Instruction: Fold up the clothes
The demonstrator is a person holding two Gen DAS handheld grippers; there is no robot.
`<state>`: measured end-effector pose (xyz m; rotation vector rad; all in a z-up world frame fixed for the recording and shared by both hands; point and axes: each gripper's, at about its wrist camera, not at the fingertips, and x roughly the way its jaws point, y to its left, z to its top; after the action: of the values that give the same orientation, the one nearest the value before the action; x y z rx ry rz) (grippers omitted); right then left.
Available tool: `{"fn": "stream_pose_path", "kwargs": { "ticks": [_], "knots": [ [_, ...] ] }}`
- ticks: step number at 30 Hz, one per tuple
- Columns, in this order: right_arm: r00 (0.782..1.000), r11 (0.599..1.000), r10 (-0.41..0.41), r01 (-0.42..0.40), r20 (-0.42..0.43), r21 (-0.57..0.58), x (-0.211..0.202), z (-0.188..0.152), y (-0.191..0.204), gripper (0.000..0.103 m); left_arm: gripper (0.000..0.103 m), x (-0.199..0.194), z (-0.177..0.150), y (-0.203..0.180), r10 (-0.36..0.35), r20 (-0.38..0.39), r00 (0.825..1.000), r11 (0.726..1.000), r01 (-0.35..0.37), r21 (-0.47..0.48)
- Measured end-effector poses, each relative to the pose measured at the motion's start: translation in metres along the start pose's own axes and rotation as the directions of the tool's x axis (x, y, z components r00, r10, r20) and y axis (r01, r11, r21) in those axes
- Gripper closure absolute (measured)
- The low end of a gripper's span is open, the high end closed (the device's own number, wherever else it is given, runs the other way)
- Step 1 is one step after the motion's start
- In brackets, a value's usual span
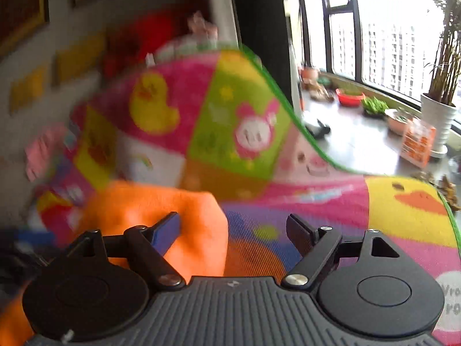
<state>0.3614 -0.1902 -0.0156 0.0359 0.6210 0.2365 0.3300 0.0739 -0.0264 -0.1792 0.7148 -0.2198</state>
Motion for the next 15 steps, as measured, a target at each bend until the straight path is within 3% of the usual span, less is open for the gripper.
{"fn": "stream_pose_path", "kwargs": {
  "ticks": [3, 8, 13, 15],
  "knots": [
    [1.000, 1.000, -0.014, 0.014, -0.002, -0.015, -0.011, -0.013, -0.002, 0.020, 0.001, 0.000, 0.000, 0.001, -0.001, 0.000, 1.000, 1.000, 0.001, -0.001],
    [0.996, 0.997, 0.082, -0.082, -0.019, -0.008, -0.063, -0.033, -0.010, 0.020, 0.002, -0.029, -0.010, 0.004, -0.099, 0.000, 0.995, 0.991, 0.099, -0.095],
    [0.998, 0.984, 0.022, -0.031, -0.056, -0.176, -0.098, -0.084, 0.013, 0.020, 0.002, -0.052, -0.032, -0.005, -0.214, -0.031, 0.976, 0.969, 0.208, -0.130],
    [0.999, 0.973, 0.002, -0.012, -0.041, -0.229, -0.110, -0.103, 0.023, 0.020, 0.002, -0.059, -0.041, -0.012, -0.219, -0.031, 0.975, 0.971, 0.214, -0.104]
  ]
}}
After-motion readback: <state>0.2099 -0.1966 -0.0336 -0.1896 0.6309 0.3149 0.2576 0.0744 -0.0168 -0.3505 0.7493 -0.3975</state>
